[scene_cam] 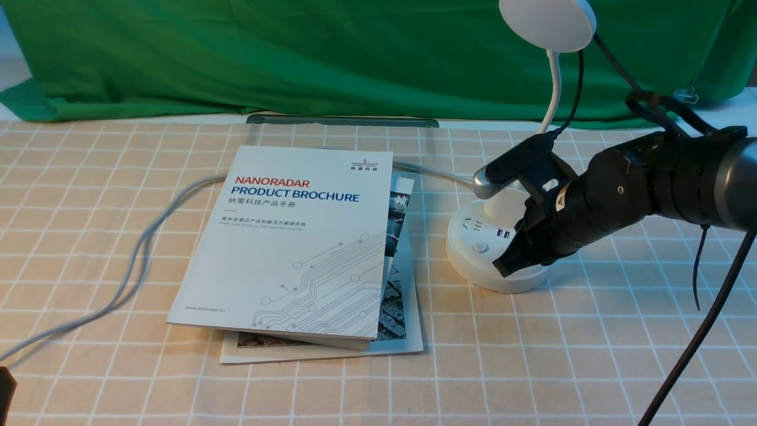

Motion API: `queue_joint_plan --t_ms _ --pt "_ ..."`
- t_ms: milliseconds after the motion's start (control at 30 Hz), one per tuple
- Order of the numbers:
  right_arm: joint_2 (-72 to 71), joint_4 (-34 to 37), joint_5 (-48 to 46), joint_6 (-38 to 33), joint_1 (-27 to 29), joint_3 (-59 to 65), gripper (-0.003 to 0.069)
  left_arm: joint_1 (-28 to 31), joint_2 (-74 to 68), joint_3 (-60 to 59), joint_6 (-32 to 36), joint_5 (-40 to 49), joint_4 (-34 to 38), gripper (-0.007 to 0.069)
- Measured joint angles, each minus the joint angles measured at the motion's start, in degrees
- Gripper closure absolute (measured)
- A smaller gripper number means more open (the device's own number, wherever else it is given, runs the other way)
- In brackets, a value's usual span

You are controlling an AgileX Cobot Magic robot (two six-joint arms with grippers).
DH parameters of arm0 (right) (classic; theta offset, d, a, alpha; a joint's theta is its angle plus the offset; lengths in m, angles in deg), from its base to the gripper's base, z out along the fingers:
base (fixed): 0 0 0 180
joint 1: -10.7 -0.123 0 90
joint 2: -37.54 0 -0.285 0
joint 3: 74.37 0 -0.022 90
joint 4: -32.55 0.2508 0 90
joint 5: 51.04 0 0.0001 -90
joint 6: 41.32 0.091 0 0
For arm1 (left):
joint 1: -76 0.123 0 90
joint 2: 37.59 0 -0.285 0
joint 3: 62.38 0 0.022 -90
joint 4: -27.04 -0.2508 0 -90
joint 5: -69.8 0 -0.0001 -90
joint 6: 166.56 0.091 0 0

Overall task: Turn on the table lamp on the light coffee tablecloth with your hand.
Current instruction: 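Press the button on the base of the white desk lamp with the right gripper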

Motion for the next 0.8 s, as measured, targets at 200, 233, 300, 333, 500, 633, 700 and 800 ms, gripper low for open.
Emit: queue_joint_plan --t_ms 200,233,300,333,500,633,700,800 --pt "-0.2 0.1 -0.1 0.0 0.0 0.0 0.0629 0.0 0.0 0.0 0.0 0.0 0.0 0.0603" --pt "-0.3 0.1 -0.1 0.0 0.0 0.0 0.0629 0.0 0.0 0.0 0.0 0.0 0.0 0.0603" --pt "-0.4 0.4 -0.2 0.0 0.0 0.0 0.0629 0.0 0.0 0.0 0.0 0.0 0.0 0.0603" --pt "-0.5 0.8 -0.4 0.0 0.0 0.0 0.0629 0.0 0.0 0.0 0.0 0.0 0.0 0.0603" --pt "-0.5 0.8 -0.6 0.0 -0.8 0.0 0.0629 0.0 0.0 0.0 0.0 0.0 0.0 0.0603" --pt "-0.5 0.8 -0.5 -0.1 -2.0 0.0 0.0629 0.0 0.0 0.0 0.0 0.0 0.0 0.0603" --pt "-0.5 0.8 -0.3 -0.1 -2.2 0.0 0.0629 0.0 0.0 0.0 0.0 0.0 0.0 0.0603" --pt "-0.5 0.8 0.0 -0.1 -2.0 0.0 0.0629 0.0 0.0 0.0 0.0 0.0 0.0 0.0603"
